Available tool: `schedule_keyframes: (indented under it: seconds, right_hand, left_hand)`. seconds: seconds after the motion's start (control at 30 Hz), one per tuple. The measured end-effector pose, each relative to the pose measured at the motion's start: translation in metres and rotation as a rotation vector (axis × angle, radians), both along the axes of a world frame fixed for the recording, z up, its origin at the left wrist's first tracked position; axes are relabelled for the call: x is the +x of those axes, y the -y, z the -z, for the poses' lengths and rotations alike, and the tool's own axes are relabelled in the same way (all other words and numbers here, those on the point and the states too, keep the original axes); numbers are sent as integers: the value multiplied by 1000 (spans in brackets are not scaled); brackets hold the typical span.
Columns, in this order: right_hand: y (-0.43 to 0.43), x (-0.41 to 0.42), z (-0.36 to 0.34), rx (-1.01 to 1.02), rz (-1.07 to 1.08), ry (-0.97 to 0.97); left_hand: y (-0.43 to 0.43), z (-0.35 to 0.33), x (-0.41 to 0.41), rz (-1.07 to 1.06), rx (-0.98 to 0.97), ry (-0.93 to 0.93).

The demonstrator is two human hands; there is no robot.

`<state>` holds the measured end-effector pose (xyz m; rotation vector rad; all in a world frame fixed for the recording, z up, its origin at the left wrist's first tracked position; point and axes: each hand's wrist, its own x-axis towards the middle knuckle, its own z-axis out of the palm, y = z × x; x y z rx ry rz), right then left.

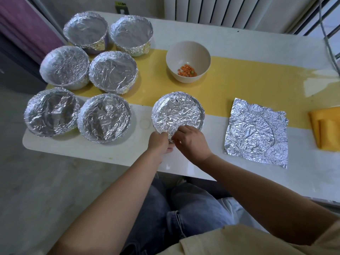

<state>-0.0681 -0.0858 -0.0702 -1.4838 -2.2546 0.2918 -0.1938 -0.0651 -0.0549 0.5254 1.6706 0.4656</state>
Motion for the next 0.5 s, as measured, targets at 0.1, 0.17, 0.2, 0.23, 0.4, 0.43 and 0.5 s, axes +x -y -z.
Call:
schedule_keyframes:
  seconds: [0.1,0.17,0.2,0.23,0.4,0.43,0.5]
  right_hand:
    - [-2,-1,0,0,15,-24]
    - [-2,-2,0,-16,3,-34]
    - [-2,-3,-1,-33,-15,-43]
    - [-1,-2,-2,-54,-39,-51]
    - [-2,19,-6,-31,-106,-12]
    - [-3,23,-6,-6,-104,-5]
    - [-4,24,-5,30,-115,2]
  left_hand:
    - [-3,1,1,-26,-3,15]
    - [-4,-1,0,-13,-13,35]
    - [-4,-2,-1,-8,-16,43]
    - [-5,-2,-2,-7,-17,44]
    - [-12,2,-9,38,12,18]
    - [-12,2,-9,36,18,21]
    - [-10,3,-8,23,25,33]
